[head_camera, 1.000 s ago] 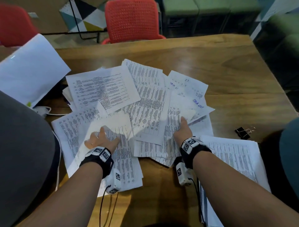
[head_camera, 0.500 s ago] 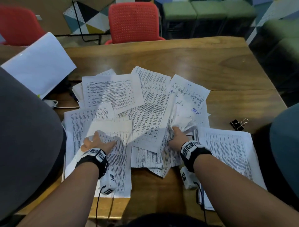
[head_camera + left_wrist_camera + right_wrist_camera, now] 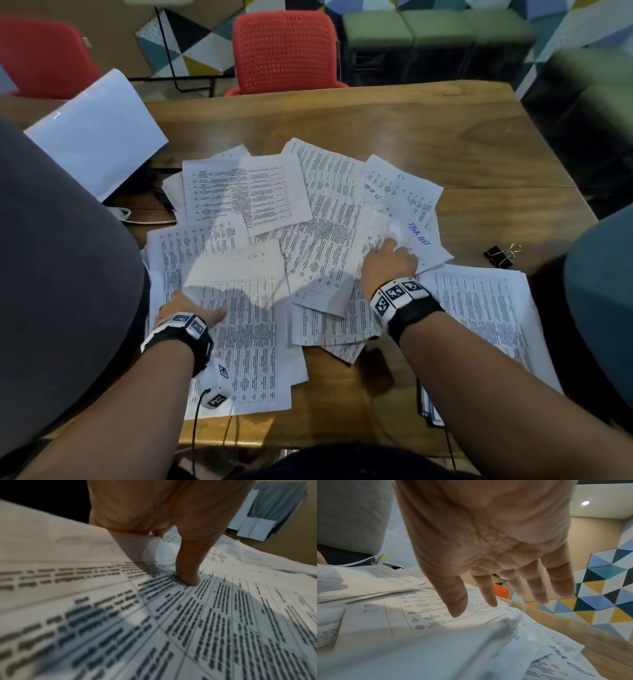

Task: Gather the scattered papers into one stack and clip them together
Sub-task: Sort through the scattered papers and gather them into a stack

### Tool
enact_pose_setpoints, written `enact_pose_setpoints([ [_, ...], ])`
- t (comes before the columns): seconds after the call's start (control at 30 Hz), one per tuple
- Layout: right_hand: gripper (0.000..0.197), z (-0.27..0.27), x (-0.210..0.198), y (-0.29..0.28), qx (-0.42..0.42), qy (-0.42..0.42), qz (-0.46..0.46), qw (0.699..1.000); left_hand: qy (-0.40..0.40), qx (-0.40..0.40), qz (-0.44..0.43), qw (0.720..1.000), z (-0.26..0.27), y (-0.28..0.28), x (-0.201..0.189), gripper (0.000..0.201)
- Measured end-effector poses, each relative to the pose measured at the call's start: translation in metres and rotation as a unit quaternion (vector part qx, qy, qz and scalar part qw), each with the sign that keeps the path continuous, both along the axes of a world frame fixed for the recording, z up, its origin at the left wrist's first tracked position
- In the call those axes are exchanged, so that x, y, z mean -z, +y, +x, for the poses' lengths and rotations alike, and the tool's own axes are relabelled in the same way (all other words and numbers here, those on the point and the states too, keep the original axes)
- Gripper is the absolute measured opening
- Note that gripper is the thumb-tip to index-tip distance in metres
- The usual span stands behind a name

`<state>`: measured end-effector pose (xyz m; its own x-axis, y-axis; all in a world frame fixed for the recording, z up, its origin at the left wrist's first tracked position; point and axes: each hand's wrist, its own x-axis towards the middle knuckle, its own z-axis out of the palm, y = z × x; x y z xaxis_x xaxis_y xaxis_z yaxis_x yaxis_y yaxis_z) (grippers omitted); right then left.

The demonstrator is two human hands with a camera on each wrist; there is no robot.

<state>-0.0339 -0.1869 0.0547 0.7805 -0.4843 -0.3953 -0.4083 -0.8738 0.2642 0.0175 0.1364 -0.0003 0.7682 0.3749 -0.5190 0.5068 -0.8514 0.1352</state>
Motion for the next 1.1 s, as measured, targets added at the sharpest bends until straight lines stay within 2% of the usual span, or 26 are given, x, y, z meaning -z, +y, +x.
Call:
enact_pose_setpoints([
  [0.03,0.059,0.0,0.001,0.003,0.002,-0.004,-0.015,1.0,-0.006,-0.009,-0.016,1.0,0.0,0.003,0.001,0.111],
  [0.1,0.062,0.0,0.005,0.009,-0.062,-0.043,-0.024,0.997,-0.032,-0.033,-0.034,0.998,-0.001,0.01,0.006,0.088],
  [0.2,0.049,0.001,0.012,0.02,-0.197,-0.123,0.075,0.97,-0.073,-0.043,-0.07,0.994,-0.004,0.014,0.007,0.056],
  [0.23,0.042,0.003,0.018,0.025,-0.212,-0.112,0.118,0.964,-0.082,-0.049,-0.085,0.992,-0.005,0.014,0.005,0.049],
  [0.33,0.032,0.004,0.022,0.043,-0.147,0.022,0.206,0.967,-0.132,-0.063,-0.131,0.98,-0.009,0.01,-0.006,0.04],
  [0.4,0.046,0.005,0.025,0.05,-0.122,0.075,0.221,0.965,-0.197,-0.068,-0.153,0.966,-0.008,0.009,-0.014,0.039],
  [0.47,0.067,0.004,0.017,0.055,-0.124,0.048,0.274,0.952,-0.244,-0.069,-0.197,0.947,-0.005,0.006,-0.029,0.035],
  [0.53,0.074,0.002,-0.004,0.062,-0.107,-0.015,0.42,0.901,-0.262,-0.075,-0.267,0.924,-0.002,0.0,-0.045,0.028],
  [0.6,0.068,0.007,-0.022,0.07,-0.068,-0.071,0.538,0.837,-0.271,-0.069,-0.317,0.906,0.0,-0.009,-0.058,0.026],
  [0.63,0.063,0.01,-0.026,0.075,-0.041,-0.105,0.563,0.818,-0.277,-0.065,-0.341,0.896,0.003,-0.012,-0.061,0.024],
  [0.7,0.053,0.021,-0.021,0.079,0.02,-0.186,0.564,0.805,-0.29,-0.071,-0.384,0.873,0.01,-0.018,-0.062,0.025],
  [0.73,0.048,0.026,-0.014,0.079,0.052,-0.212,0.55,0.806,-0.293,-0.075,-0.379,0.875,0.013,-0.02,-0.062,0.028],
  [0.8,0.04,0.03,0.001,0.073,0.103,-0.228,0.512,0.822,-0.284,-0.063,-0.317,0.903,0.02,-0.019,-0.052,0.035],
  [0.87,0.037,0.031,0.013,0.062,0.143,-0.226,0.478,0.837,-0.227,-0.053,-0.219,0.947,0.023,-0.008,-0.034,0.043],
  [0.93,0.032,0.028,0.026,0.049,0.163,-0.203,0.447,0.856,-0.129,-0.057,-0.126,0.982,0.021,0.004,-0.016,0.06],
  [1.0,0.019,0.023,0.036,0.039,0.153,-0.15,0.411,0.886,-0.056,-0.056,-0.077,0.994,0.016,0.012,-0.004,0.081],
  [1.07,0.005,0.017,0.044,0.033,0.129,-0.128,0.385,0.905,-0.022,-0.039,-0.051,0.998,0.013,0.014,0.001,0.099],
  [1.1,0.008,0.016,0.049,0.031,0.117,-0.128,0.376,0.91,-0.016,-0.033,-0.044,0.998,0.013,0.015,0.002,0.106],
])
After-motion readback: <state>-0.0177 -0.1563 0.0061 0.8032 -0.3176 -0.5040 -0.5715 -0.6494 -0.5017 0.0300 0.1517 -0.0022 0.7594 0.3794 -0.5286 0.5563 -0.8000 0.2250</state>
